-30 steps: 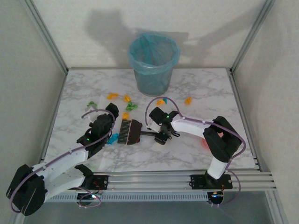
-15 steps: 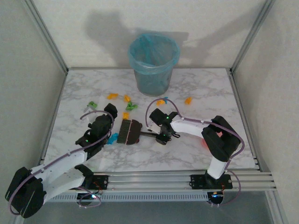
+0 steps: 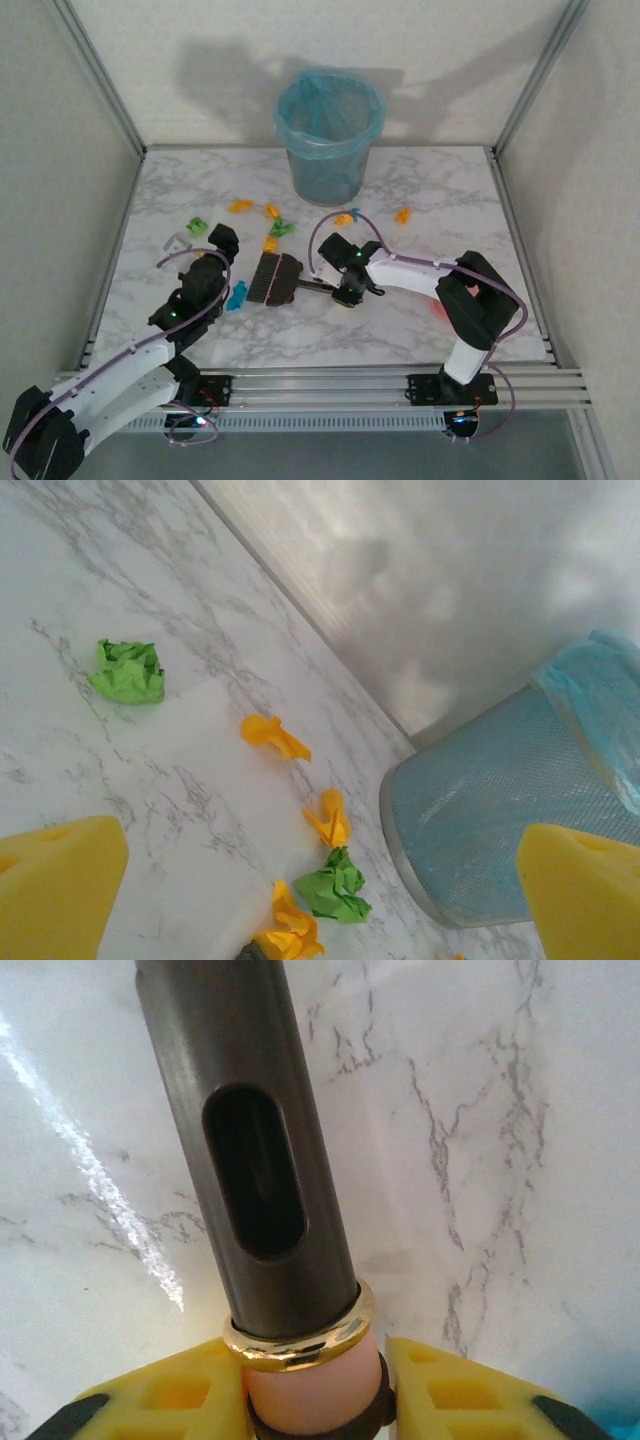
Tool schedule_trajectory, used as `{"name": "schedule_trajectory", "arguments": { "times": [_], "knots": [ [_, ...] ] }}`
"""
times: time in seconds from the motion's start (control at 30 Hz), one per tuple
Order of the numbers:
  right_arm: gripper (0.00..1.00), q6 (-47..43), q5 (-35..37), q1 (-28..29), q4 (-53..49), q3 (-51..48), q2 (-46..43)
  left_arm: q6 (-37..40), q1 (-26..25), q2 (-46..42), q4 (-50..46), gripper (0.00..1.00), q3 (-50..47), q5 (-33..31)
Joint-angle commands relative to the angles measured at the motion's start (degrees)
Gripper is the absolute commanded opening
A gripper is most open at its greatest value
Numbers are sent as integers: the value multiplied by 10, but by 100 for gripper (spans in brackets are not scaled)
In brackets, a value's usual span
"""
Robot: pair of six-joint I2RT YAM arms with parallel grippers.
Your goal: Sweep away the paper scraps from the table
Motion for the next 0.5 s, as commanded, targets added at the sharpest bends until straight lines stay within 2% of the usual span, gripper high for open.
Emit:
{"name": "schedule_trajectory", "arguments": {
  "times": [0.0, 0.23, 0.37, 0.47],
  "knots": [
    [20, -3, -13, 9, 3, -1, -26, -8, 5, -10, -26, 100, 9, -25],
    [11, 9, -43, 24, 5, 0, -73, -20, 5, -28, -76, 99, 50, -22],
    [1, 27, -64, 23, 14, -8, -127, -17, 6, -34, -110, 99, 100, 15],
    [0, 44, -74, 21, 32, -21, -170, -28, 5, -29, -160, 98, 151, 52]
  ]
}}
